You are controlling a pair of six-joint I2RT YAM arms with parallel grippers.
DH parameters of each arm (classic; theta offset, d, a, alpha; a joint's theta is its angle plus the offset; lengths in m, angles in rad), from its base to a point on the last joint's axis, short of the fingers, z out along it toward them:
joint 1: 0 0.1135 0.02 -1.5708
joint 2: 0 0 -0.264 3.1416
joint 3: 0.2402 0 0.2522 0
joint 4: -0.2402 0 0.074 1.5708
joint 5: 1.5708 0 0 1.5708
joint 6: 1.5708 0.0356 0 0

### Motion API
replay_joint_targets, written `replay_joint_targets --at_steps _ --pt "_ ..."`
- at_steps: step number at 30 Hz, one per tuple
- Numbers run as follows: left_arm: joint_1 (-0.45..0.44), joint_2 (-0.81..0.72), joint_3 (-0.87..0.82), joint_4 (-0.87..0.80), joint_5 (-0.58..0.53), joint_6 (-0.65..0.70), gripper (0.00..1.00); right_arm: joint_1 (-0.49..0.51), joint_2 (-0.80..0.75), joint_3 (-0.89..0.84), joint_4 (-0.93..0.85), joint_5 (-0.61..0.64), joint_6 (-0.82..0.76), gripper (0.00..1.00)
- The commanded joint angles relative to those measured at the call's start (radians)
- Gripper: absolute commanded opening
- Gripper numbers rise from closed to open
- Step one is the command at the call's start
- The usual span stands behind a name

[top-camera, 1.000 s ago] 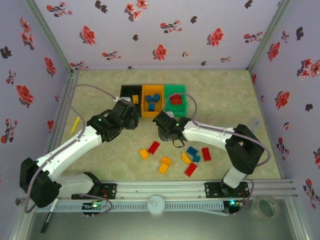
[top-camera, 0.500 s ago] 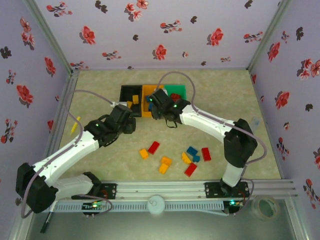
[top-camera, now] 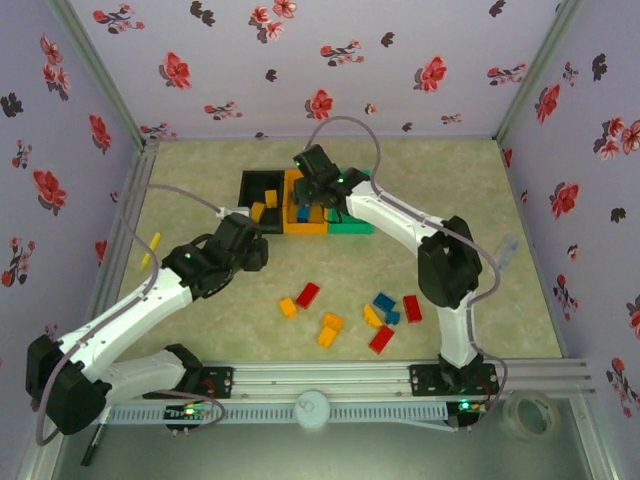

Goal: Sort the legos into containers by color

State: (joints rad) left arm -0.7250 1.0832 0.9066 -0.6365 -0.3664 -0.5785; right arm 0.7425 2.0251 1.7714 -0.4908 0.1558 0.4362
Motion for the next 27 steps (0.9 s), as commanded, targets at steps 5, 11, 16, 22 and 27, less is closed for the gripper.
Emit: replay_joint_targets --at_steps 5,11,16,22,27 --pt "0.012 -0.017 0.032 -0.056 0.012 -0.026 0.62 -0.032 0.154 0.196 -0.015 -0.045 -0.026 0.42" --pt "0.009 -0.014 -0.005 -0.041 0.039 -0.056 0.63 -0.063 0.208 0.282 -0.050 -0.077 -0.021 0.60" --pt "0.001 -0.019 -0.025 -0.028 0.046 -0.062 0.63 -0.063 0.080 0.119 0.016 -0.065 -0.020 0.61" --pt "0.000 0.013 -0.018 -0.008 0.081 -0.040 0.64 -0.063 -0.090 -0.102 0.070 -0.071 -0.010 0.62" --pt "-0.022 0.056 -0.016 0.027 0.163 0.004 0.65 -0.063 -0.208 -0.223 0.071 -0.051 -0.018 0.63"
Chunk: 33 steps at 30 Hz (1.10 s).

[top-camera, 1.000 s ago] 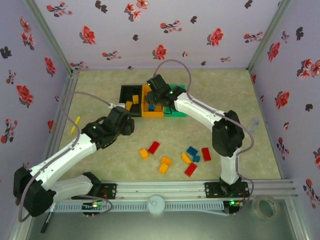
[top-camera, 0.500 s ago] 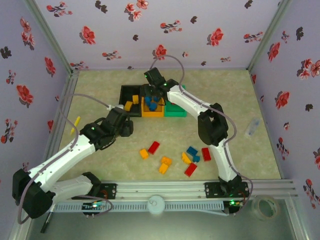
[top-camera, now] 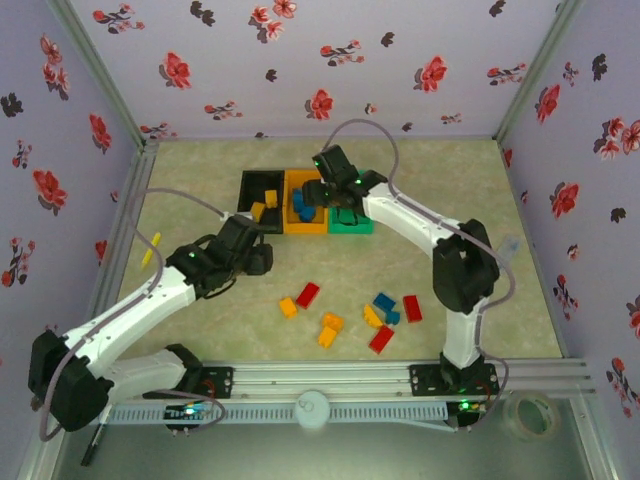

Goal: Sort the legos into containers by color

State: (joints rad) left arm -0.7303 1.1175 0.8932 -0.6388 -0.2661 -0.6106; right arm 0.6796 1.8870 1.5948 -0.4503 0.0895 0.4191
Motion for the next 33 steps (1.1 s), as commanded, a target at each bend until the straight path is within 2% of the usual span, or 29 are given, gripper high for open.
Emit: replay_joint_targets --at_steps 1,9,18,33 --pt "-0.026 0.031 -0.006 0.040 0.077 0.045 0.65 0.000 -0.098 -0.066 0.026 0.023 -0.002 0.63" --pt "-0.100 0.146 0.000 0.088 0.208 0.105 0.65 -0.008 -0.254 -0.208 0.030 0.074 0.019 0.66" --pt "-0.194 0.353 0.087 0.092 0.210 0.153 0.64 -0.029 -0.313 -0.287 0.016 0.088 0.030 0.66" --pt "-0.244 0.571 0.210 0.032 0.212 0.178 0.62 -0.049 -0.379 -0.365 0.019 0.096 0.037 0.67"
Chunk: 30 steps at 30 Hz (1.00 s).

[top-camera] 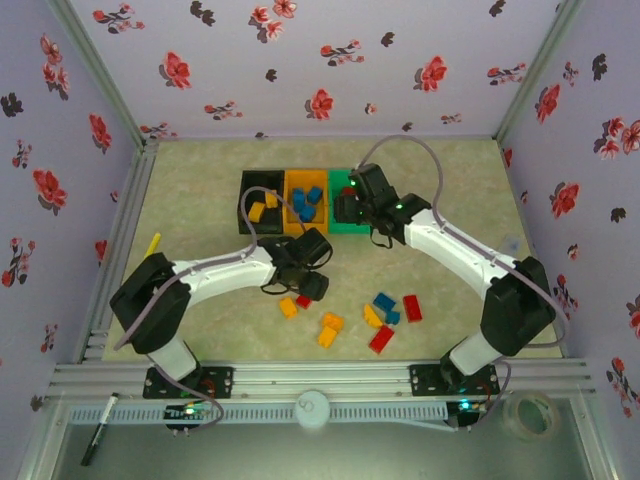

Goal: Sort the legos into containers by color

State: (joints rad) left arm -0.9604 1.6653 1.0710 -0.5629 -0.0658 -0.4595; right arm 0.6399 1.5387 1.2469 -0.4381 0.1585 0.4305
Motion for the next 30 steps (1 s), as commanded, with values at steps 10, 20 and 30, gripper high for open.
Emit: replay_joint_targets --at_steps 10,20,30 --pt "-0.028 0.084 0.066 -0.078 0.011 0.032 0.56 -0.017 -0.040 -0.037 0.012 0.024 0.027 0.67" --pt "-0.028 0.121 0.081 -0.094 0.011 0.033 0.49 -0.023 -0.047 -0.040 0.005 0.022 0.024 0.67" --pt "-0.028 0.148 0.105 -0.111 0.011 0.037 0.41 -0.031 -0.058 -0.047 0.006 0.019 0.021 0.67"
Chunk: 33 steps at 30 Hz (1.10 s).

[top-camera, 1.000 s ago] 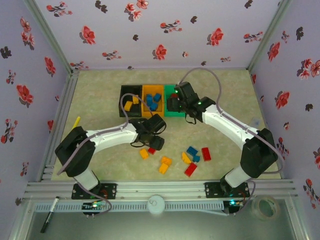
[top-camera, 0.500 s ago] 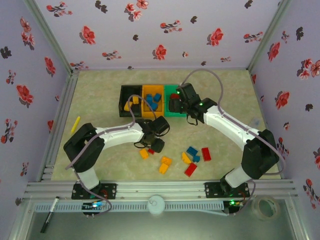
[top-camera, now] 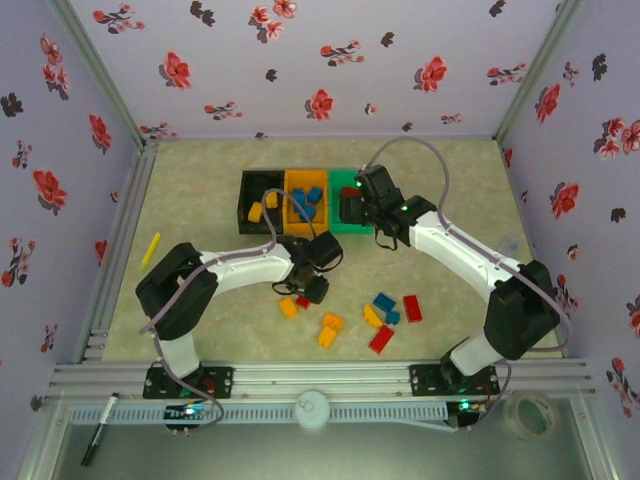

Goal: Sort the legos into containers by color

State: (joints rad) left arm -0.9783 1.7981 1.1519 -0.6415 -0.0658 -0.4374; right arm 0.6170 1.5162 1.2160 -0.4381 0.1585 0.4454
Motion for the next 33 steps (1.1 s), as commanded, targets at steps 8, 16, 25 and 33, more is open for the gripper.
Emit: replay_joint_targets --at_steps 8,16,25,33 --pt "-0.011 0.013 0.033 -0.043 -0.001 0.008 0.34 -0.021 -0.058 -0.041 0.012 0.017 0.009 0.67" --pt "-0.008 -0.008 0.078 -0.065 -0.038 0.006 0.31 -0.043 -0.084 -0.067 0.018 0.013 0.009 0.67" --pt "0.029 0.001 0.210 -0.101 -0.075 0.019 0.29 -0.085 -0.143 -0.118 0.012 0.011 0.012 0.67" --pt "0.106 0.041 0.396 -0.118 -0.098 0.039 0.29 -0.114 -0.222 -0.165 -0.013 0.018 0.008 0.67"
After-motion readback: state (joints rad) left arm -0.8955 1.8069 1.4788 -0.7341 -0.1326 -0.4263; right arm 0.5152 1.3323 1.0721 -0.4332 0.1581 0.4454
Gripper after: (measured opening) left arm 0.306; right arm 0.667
